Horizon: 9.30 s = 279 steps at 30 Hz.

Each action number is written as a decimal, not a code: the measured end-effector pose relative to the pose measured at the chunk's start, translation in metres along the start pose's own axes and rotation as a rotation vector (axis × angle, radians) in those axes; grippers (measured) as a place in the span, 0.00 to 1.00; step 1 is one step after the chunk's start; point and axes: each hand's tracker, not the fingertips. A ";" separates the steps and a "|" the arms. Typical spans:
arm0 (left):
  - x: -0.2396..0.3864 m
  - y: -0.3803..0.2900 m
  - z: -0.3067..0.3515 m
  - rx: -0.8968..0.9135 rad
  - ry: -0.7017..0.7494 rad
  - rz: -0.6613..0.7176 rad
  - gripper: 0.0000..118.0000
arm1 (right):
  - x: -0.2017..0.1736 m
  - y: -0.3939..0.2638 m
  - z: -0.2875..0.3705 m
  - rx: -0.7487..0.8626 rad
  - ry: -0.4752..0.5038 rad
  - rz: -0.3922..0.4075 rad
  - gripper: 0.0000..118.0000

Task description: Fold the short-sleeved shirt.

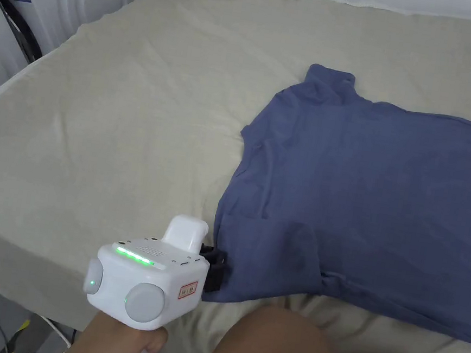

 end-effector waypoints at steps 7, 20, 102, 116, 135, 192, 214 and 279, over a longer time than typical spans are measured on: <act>0.004 0.003 0.012 0.035 0.006 0.005 0.06 | 0.004 0.001 0.007 0.011 0.013 -0.030 0.03; 0.006 0.003 0.052 0.086 -0.008 0.027 0.04 | 0.018 -0.009 0.038 0.060 0.033 -0.074 0.03; -0.001 0.059 0.022 0.106 0.096 0.026 0.00 | 0.038 -0.026 0.006 -0.069 -0.028 -0.188 0.00; 0.018 0.072 0.028 0.138 0.104 0.016 0.00 | 0.036 -0.009 -0.034 0.040 0.032 -0.148 0.17; 0.007 0.094 -0.015 0.074 0.117 0.001 0.00 | 0.044 0.012 -0.123 -0.178 0.044 -0.049 0.15; -0.026 0.088 0.025 0.022 -0.015 0.060 0.07 | 0.029 0.036 -0.003 -0.087 0.071 -0.118 0.03; -0.052 -0.011 0.063 -0.053 0.145 -0.126 0.79 | 0.017 -0.062 0.036 -0.272 0.057 -0.075 0.85; -0.047 0.253 -0.173 -0.120 -0.090 -0.164 0.58 | 0.008 0.135 -0.177 -0.208 0.229 0.298 0.03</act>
